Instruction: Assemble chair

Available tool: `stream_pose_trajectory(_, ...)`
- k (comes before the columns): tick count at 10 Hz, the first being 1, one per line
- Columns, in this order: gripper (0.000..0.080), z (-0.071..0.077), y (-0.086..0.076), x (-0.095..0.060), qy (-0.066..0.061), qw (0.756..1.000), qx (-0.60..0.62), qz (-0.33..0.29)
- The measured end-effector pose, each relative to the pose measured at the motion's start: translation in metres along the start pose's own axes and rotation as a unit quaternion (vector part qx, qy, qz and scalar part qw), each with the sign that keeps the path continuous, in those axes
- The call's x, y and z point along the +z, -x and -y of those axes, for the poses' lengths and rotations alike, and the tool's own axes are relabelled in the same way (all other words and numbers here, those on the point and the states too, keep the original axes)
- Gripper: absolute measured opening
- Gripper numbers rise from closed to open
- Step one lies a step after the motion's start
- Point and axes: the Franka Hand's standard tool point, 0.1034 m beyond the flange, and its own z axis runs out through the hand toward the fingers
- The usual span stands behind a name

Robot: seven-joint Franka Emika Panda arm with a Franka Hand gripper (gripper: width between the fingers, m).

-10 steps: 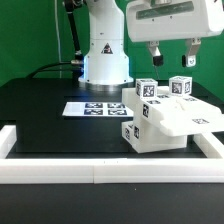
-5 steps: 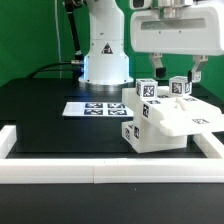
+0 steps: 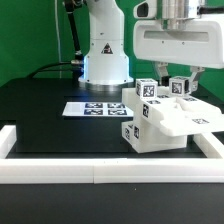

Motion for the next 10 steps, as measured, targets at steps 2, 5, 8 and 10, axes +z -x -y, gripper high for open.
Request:
stream_pose_trajectory(2,0.0282,-0.0001,0.0000,0.0003,0.000,1.000,0.000,0.000)
stream_pose_trajectory(5,0.0282,-0.0001,0.0001,0.0003,0.000,1.000,0.009,0.000)
stream_pose_trajectory(8,0.0284,0.0001,0.0006,0.0005,0.000,0.994,0.110,0.001)
stream_pose_trajectory(10,0.0284,0.0002,0.0009,0.0007,-0.001,0.986,0.167,0.002)
